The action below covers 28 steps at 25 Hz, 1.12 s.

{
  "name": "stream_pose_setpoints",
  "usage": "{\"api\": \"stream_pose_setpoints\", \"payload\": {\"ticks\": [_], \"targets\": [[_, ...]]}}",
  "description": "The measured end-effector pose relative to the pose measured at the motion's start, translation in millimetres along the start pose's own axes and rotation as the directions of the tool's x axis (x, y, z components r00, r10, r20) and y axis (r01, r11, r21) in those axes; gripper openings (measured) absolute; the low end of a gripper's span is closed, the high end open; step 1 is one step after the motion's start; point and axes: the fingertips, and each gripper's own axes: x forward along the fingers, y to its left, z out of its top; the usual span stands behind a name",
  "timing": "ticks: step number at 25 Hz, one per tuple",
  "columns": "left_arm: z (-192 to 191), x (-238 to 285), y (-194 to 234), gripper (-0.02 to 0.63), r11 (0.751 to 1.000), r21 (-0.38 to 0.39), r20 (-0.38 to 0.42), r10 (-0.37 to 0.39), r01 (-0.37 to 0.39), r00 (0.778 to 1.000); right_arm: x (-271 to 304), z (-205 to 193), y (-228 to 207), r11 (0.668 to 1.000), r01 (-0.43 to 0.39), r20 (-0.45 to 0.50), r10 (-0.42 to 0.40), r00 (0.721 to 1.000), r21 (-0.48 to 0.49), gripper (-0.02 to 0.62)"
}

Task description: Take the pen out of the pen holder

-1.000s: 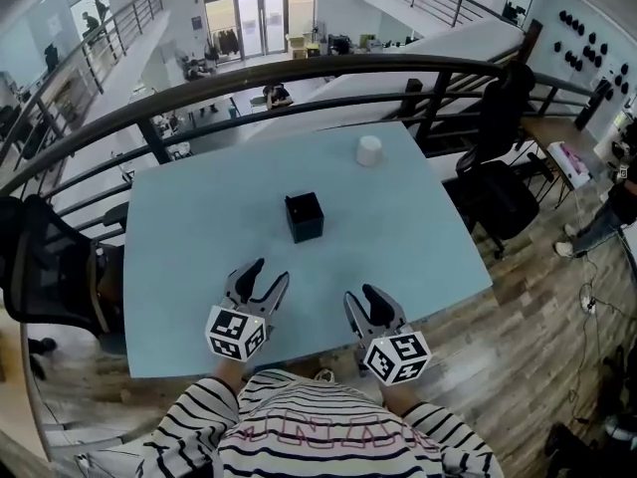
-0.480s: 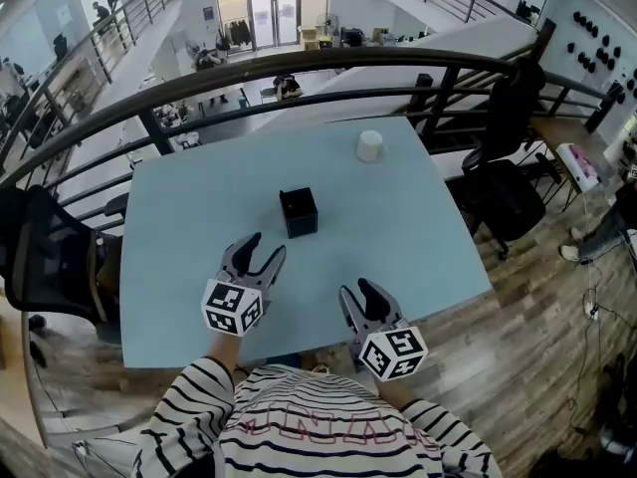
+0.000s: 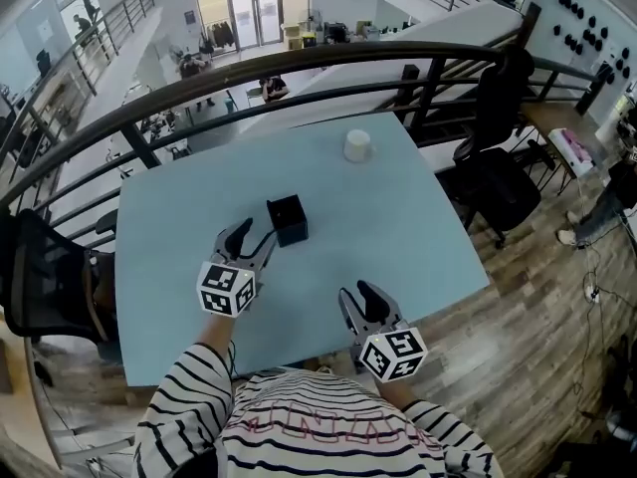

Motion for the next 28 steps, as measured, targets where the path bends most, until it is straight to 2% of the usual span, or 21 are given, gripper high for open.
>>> {"api": "stream_pose_setpoints", "payload": {"ticks": [14,21,28], "targets": [[-22.5,73.1,42.5,0.215,0.998,0.035,-0.103,-0.055,0.058,0.993,40.9,-1.1,-6.1,0.998,0.04,-0.015,-0.039,0.999,0.043,0.179],[-58.5,104.3,63.7,0.215,0.998,-0.033,-0.158,-0.05,0.046,0.986,56.0,-13.0,-11.1,0.996,0.069,-0.048,-0.066,0.997,0.056,0.178],[-74.1,122.3,80.6,0.215,0.994,-0.109,-0.162,-0.023,0.005,0.986,59.0,-23.0,-22.3,0.992,0.111,-0.089,-0.105,0.99,0.06,0.178]]}}
